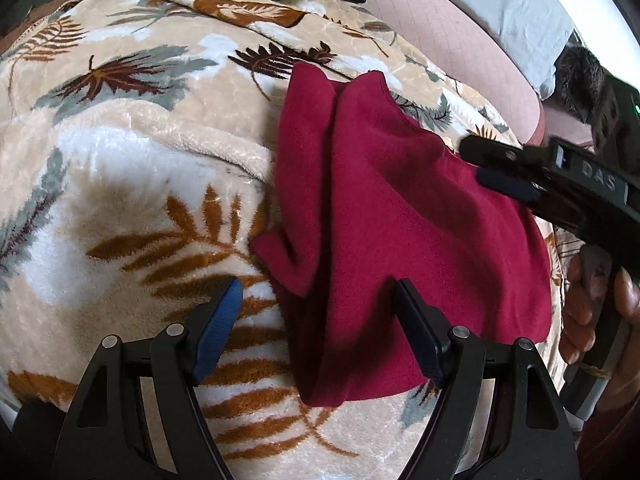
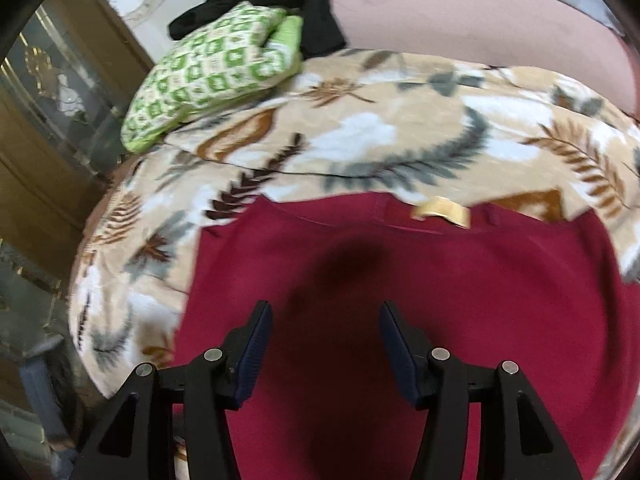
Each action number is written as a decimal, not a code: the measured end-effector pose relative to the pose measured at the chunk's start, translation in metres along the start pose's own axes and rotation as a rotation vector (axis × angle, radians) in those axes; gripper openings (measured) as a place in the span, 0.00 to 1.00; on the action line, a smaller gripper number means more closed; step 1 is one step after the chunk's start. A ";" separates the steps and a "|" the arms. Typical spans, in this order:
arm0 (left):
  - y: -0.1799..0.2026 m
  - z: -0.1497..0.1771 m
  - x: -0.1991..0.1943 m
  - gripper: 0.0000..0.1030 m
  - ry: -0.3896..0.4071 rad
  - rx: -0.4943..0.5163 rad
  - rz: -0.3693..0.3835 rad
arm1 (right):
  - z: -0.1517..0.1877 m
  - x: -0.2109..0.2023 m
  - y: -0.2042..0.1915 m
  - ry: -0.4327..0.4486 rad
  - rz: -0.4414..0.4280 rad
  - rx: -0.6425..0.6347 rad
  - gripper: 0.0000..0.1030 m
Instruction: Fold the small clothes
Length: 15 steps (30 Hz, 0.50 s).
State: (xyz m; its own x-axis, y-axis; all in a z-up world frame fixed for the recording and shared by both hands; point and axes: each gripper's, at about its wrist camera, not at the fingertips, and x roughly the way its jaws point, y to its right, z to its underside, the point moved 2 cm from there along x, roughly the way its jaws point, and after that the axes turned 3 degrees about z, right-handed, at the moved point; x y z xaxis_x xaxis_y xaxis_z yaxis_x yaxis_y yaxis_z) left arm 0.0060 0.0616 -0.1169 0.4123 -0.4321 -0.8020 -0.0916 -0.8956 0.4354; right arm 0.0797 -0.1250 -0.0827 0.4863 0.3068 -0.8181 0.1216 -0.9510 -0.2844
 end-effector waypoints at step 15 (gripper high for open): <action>-0.005 0.005 -0.003 0.76 0.025 -0.016 0.038 | -0.019 0.044 -0.065 -0.095 -0.110 -0.066 0.62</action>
State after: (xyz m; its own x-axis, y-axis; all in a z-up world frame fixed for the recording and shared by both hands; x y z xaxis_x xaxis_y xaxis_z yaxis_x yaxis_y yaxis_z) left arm 0.0010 0.0669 -0.1188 0.4315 -0.4631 -0.7742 -0.0936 -0.8765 0.4722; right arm 0.1091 -0.0509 -0.0906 0.3832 0.4087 -0.8283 0.2273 -0.9109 -0.3443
